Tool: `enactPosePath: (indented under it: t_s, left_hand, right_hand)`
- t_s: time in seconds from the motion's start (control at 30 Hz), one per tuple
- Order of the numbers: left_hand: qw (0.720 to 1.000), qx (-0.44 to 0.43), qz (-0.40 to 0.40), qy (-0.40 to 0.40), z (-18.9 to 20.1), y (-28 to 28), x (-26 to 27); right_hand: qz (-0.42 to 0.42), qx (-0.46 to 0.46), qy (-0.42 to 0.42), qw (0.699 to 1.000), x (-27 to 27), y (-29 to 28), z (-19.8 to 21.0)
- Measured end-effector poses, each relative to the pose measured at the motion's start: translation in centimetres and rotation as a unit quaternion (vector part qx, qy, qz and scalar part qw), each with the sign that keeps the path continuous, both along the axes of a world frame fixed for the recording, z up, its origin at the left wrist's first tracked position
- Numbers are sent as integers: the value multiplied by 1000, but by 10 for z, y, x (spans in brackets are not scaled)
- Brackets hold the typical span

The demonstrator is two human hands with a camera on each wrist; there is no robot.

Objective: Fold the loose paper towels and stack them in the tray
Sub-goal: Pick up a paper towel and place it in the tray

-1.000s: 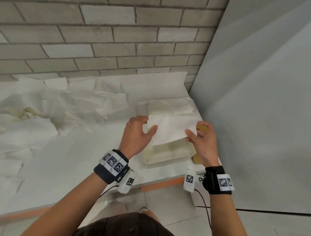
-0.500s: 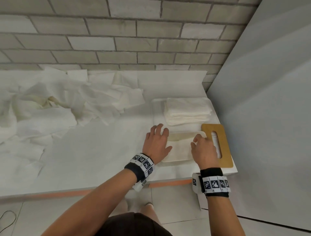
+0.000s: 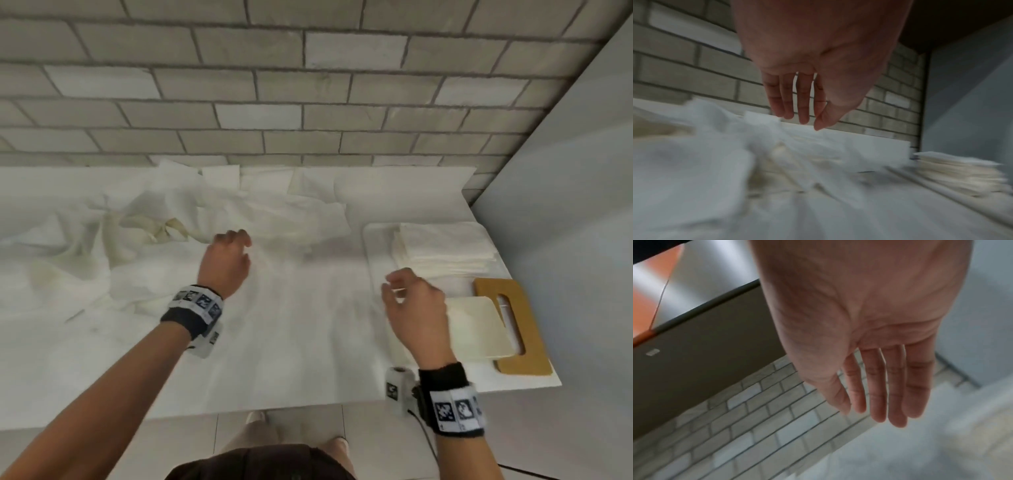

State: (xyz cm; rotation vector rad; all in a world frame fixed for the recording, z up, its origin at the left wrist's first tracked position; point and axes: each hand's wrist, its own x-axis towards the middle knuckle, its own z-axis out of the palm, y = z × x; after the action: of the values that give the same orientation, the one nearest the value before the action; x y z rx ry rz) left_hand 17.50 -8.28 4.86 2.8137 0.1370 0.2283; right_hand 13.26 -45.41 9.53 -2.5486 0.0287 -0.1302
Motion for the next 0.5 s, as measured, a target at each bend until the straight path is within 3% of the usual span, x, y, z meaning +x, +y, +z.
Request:
enactPosePath:
  t_s: [0.13, 0.27, 0.4, 0.5]
  left_hand:
    - [997, 55, 34, 45, -5, 99, 10]
    - [995, 47, -47, 80, -16, 139, 12]
    - [994, -6, -105, 23, -20, 152, 8]
    - [988, -106, -104, -44, -3, 154, 4]
  right_hand:
    - [16, 34, 97, 995, 42, 107, -46]
    - [-22, 60, 178, 982, 86, 187, -103]
    - [-87, -32, 209, 974, 103, 231, -136]
    - [-113, 35, 226, 967, 112, 239, -135]
